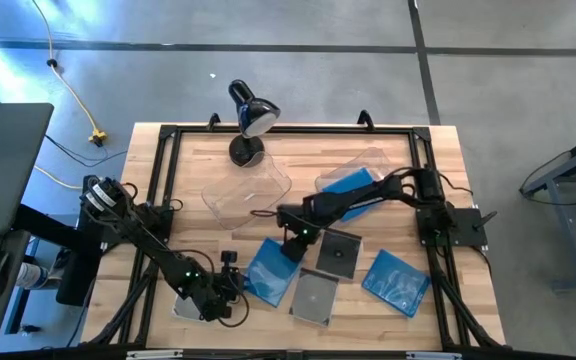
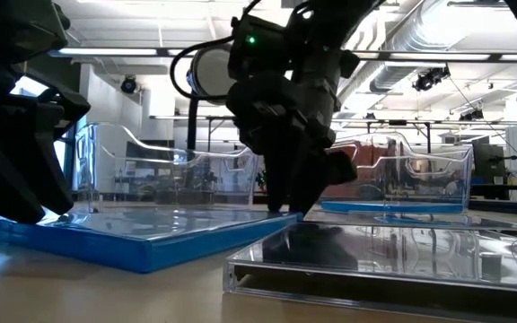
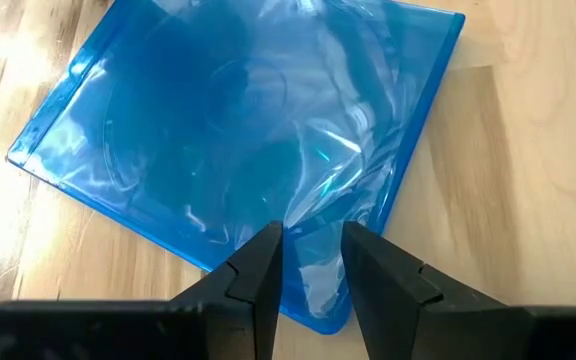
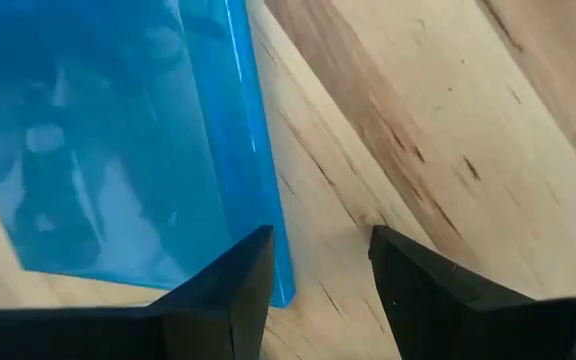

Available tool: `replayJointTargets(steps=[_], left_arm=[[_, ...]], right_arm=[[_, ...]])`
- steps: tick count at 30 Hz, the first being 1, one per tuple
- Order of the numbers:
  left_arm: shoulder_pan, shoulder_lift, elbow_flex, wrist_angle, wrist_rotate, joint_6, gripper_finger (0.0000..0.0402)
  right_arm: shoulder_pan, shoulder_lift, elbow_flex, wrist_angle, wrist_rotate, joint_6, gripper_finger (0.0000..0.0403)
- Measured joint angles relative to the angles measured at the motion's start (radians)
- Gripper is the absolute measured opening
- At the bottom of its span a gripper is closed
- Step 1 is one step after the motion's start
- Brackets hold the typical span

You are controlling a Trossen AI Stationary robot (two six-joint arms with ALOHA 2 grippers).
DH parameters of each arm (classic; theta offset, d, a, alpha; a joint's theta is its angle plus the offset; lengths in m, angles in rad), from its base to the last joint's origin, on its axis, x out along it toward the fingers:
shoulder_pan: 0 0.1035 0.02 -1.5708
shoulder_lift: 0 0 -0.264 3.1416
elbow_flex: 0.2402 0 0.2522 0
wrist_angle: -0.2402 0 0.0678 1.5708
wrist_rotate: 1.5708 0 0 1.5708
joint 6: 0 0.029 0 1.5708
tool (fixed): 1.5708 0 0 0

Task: Pick & place jewel cases by type
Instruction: Put the top blue CD case into the right transparent bin

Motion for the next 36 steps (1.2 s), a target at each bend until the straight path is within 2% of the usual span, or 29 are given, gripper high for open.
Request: replayJointTargets(steps=[8, 16, 24, 28, 32, 36], left_arm=[[0.001, 0.0, 0.0, -0.001, 0.003, -0.001, 0.0108], [-0.002, -0.001, 0.0, -0.001, 0.016, -0.006, 0.0108], [-0.002, -0.002, 0.001, 0.001, 0.01, 0.005, 0.0108], [-0.002, -0.002, 0.001, 0.001, -0.001, 0.005, 0.0108], [-0.002, -0.001, 0.001, 0.008, -0.013, 0.018, 0.0108], [-0.012, 0.002, -0.001, 0.021, -0.05, 0.046, 0.0108]], right_arm=[[0.007, 0.005, -0.026, 0.107, -0.117, 0.019, 0.0161], [0.013, 0.006, -0.028, 0.247, -0.166, 0.048, 0.0161], [0.034, 0.006, -0.027, 0.418, -0.297, 0.067, 0.0161], [0.033, 0.006, -0.026, 0.502, -0.289, 0.068, 0.0161], [0.032, 0.006, -0.026, 0.479, -0.266, 0.067, 0.0159], [0.033, 0.006, -0.026, 0.447, -0.262, 0.061, 0.0134]])
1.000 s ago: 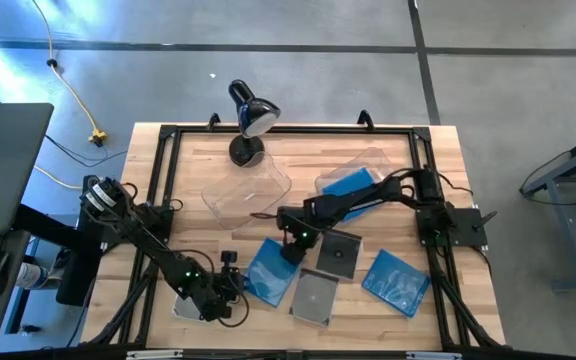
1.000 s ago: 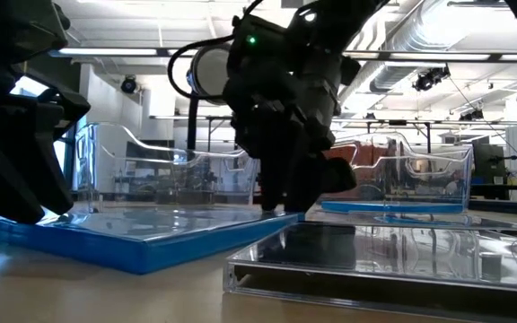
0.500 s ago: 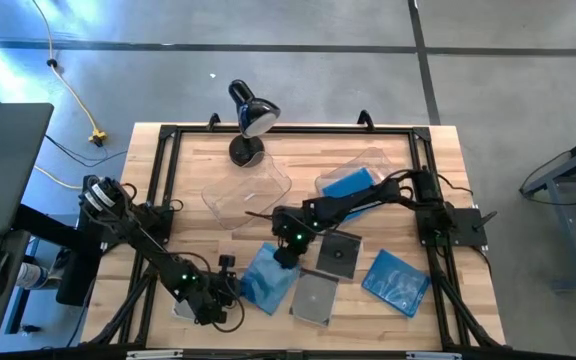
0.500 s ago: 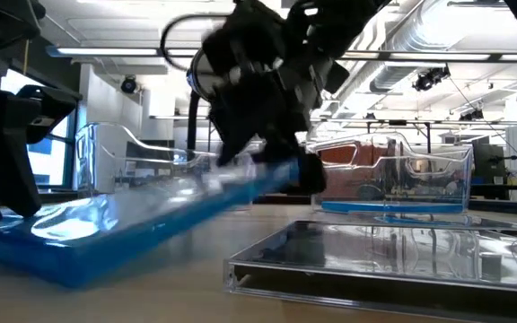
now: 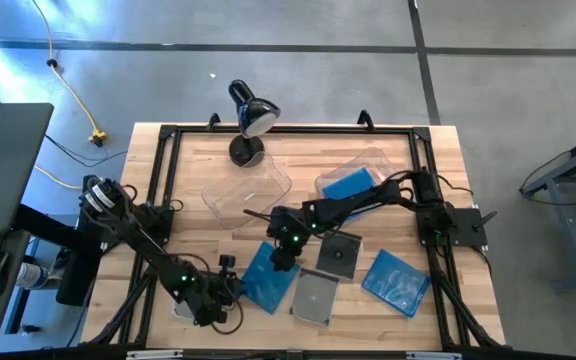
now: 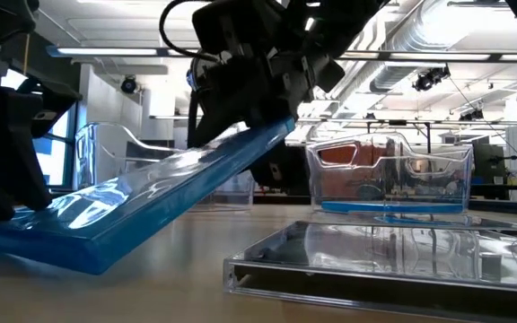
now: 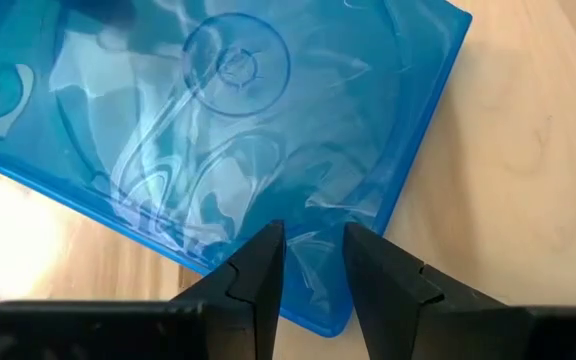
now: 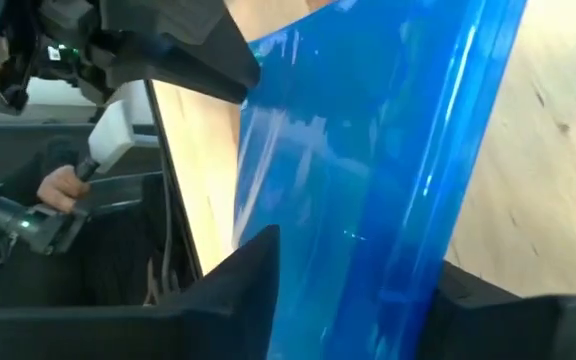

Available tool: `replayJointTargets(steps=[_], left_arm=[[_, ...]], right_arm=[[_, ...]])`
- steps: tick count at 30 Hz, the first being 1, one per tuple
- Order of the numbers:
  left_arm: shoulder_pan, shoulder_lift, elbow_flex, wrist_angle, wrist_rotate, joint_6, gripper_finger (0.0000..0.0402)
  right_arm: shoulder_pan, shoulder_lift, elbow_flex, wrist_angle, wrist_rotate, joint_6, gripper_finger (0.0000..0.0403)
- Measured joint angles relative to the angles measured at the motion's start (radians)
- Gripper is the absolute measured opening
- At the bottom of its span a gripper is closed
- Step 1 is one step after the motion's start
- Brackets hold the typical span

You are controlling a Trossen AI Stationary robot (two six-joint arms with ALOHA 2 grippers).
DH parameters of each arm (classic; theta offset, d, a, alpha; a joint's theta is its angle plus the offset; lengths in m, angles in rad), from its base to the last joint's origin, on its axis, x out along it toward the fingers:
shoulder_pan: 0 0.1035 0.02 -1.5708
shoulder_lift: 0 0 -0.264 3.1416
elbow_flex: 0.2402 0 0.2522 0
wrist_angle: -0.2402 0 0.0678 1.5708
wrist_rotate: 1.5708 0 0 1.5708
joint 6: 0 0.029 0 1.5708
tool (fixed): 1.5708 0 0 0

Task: Pick & place jewel cases by type
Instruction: Put the top blue CD case into the right transparent bin

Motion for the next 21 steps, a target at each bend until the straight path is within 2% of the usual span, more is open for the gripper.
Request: replayJointTargets(steps=[9, 17, 21], left_arm=[[-0.047, -0.021, -0.003, 0.019, -0.078, 0.043, 0.0108], [-0.106, -0.175, -0.005, -0.004, -0.169, 0.158, 0.0108], [-0.113, -0.267, -0.005, -0.034, -0.178, 0.193, 0.0108]], right_arm=[[-0.007, -0.004, 0.004, 0.009, -0.004, -0.002, 0.0042], [-0.016, -0.004, 0.004, 0.08, -0.069, -0.021, 0.0028], [-0.022, -0.006, 0.004, 0.08, -0.075, -0.029, 0.0028]])
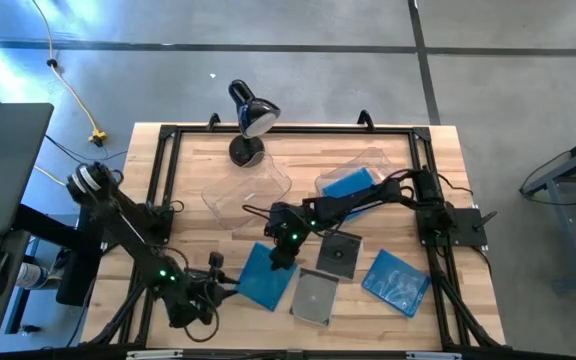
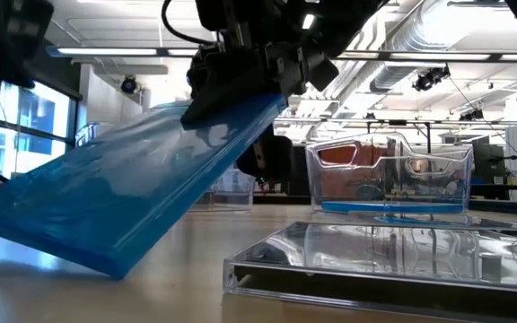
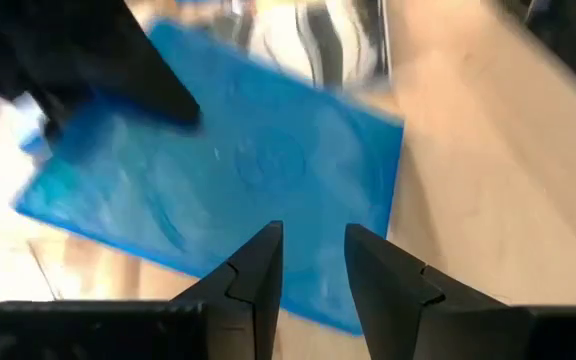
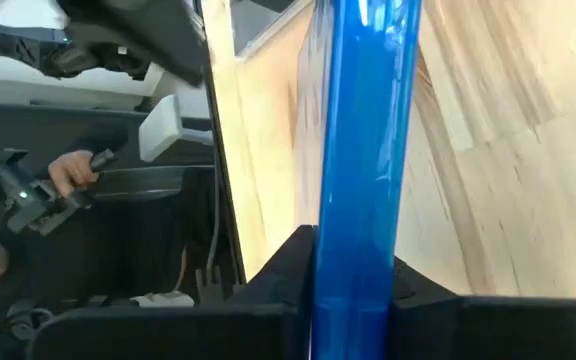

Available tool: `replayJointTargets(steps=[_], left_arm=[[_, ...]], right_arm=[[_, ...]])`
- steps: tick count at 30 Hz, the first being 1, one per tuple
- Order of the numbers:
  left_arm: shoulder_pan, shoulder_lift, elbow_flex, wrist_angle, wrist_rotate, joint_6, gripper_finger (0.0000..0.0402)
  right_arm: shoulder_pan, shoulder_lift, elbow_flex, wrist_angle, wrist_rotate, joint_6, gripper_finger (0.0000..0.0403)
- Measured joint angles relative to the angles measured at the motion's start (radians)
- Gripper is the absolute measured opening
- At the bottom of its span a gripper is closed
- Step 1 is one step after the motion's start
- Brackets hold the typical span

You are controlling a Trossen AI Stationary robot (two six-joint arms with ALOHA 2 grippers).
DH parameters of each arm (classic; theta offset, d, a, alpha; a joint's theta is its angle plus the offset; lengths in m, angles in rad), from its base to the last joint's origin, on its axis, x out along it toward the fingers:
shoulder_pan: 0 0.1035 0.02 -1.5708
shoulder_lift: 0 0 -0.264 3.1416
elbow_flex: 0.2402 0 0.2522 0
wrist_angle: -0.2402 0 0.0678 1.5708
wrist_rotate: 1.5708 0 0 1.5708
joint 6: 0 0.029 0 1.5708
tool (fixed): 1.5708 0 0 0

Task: Pick & place jewel cases by type
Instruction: Put the top blue CD case into the right transparent bin

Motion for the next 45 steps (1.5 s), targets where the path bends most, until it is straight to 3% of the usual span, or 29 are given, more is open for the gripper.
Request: replayJointTargets(steps=[7, 13, 19, 23, 29, 37, 41, 45], left_arm=[[0.002, -0.143, 0.002, -0.029, -0.009, 0.082, 0.0108], [0.002, -0.252, 0.002, -0.058, -0.034, 0.107, 0.0108], [0.002, -0.336, 0.004, -0.07, -0.077, 0.116, 0.0108], [0.002, -0.354, 0.005, -0.065, -0.096, 0.157, 0.0108], [0.002, -0.355, 0.005, -0.068, -0.157, 0.19, 0.0108], [0.002, -0.356, 0.005, -0.067, -0.254, 0.285, 0.0108], [0.002, -0.356, 0.005, -0.067, -0.26, 0.294, 0.0108], [0.002, -0.356, 0.005, -0.068, -0.26, 0.294, 0.0108]], right_arm=[[-0.021, -0.005, -0.002, 0.112, -0.056, -0.014, 0.0028], [-0.059, -0.091, -0.002, 0.115, -0.083, -0.066, 0.0028], [-0.107, -0.265, -0.002, -0.092, -0.077, -0.165, 0.0028], [-0.144, -0.426, -0.002, -0.37, 0.056, -0.255, 0.0028], [-0.179, -0.685, -0.002, -0.743, 0.511, -0.333, 0.0028], [-0.235, -0.928, -0.002, -1.056, 0.925, -0.182, 0.0023], [-0.271, -0.985, -0.002, -1.171, 1.016, -0.078, 0.0019], [-0.294, -0.986, -0.003, -1.216, 0.951, -0.06, 0.0019]])
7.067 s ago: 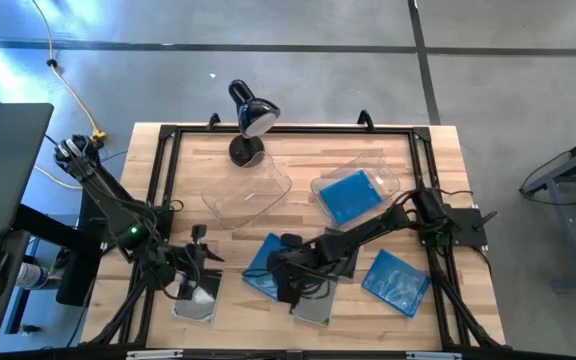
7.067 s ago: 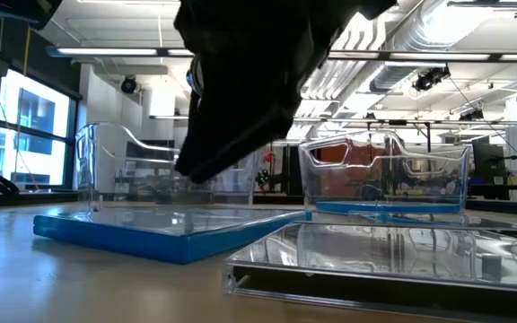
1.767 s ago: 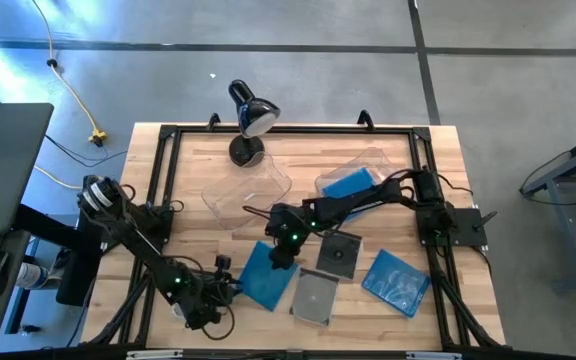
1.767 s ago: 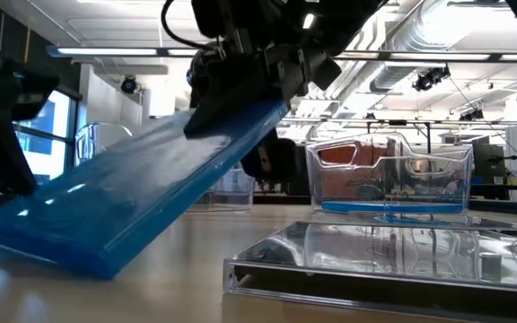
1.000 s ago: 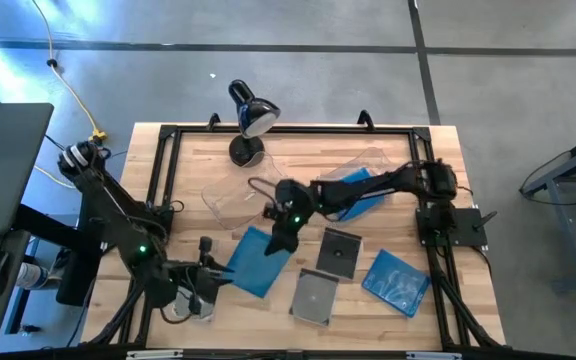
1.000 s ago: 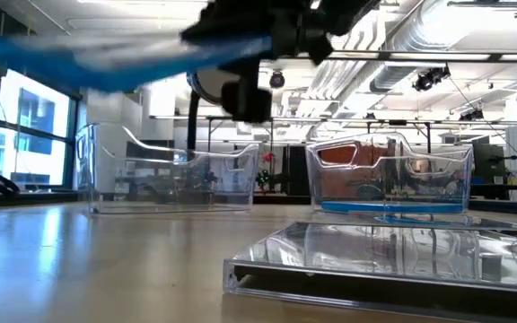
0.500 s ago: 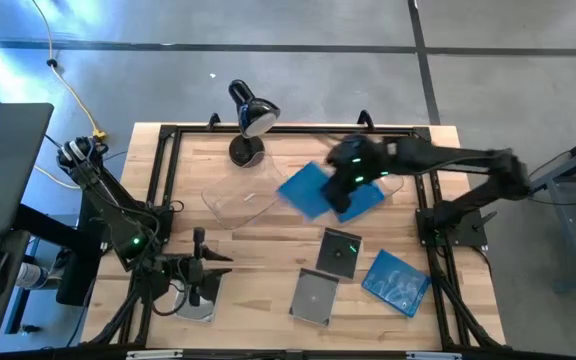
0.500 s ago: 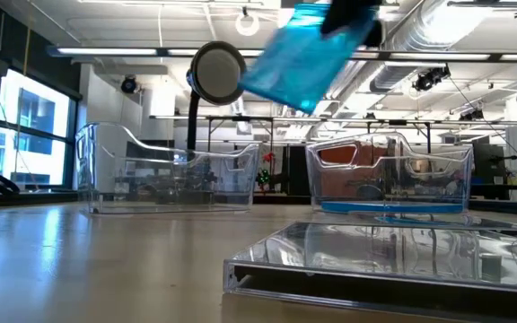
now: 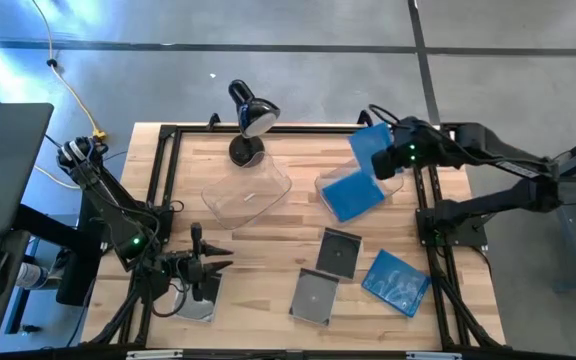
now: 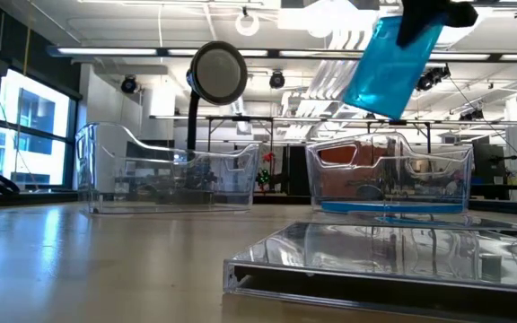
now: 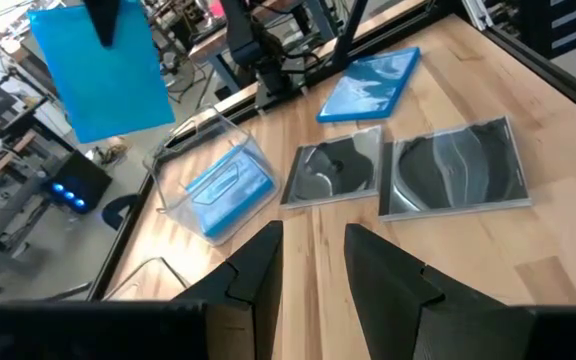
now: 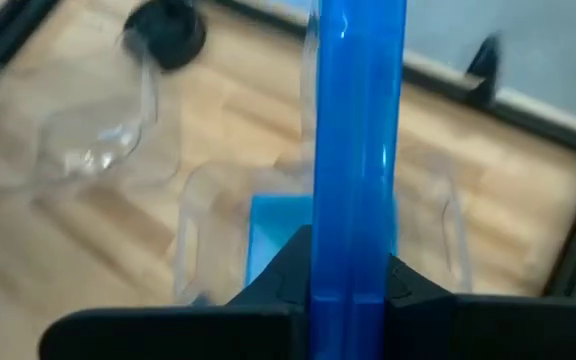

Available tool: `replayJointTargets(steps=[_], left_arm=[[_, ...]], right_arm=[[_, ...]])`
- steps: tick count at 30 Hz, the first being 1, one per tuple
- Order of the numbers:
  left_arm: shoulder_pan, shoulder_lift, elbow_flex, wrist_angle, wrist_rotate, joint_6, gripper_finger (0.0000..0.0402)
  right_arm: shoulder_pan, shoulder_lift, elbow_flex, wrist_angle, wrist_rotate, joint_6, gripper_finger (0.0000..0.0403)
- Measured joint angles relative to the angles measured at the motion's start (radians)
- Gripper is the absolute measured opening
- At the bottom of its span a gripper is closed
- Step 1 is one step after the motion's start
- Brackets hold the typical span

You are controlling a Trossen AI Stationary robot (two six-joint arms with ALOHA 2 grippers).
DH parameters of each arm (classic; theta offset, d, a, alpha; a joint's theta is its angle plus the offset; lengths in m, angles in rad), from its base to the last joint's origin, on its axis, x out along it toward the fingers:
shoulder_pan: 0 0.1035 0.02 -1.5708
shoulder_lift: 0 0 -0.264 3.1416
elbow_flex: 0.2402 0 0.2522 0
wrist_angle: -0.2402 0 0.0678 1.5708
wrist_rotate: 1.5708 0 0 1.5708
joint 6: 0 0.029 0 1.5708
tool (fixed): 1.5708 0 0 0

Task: Pick & place jewel cases by type
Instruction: Put the top blue CD case into the right transparent bin

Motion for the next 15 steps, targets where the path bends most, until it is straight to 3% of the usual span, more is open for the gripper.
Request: replayJointTargets(steps=[7, 15], left_arm=[[0.0, 0.0, 0.0, -0.001, 0.007, 0.0, 0.0108], [0.0, 0.0, 0.0, 0.0, 0.025, -0.008, 0.0108]], right_arm=[[-0.006, 0.069, 0.0, 0.001, -0.237, -0.01, 0.0019], [-0.013, 0.22, 0.0, 0.008, -0.249, -0.131, 0.0019]])
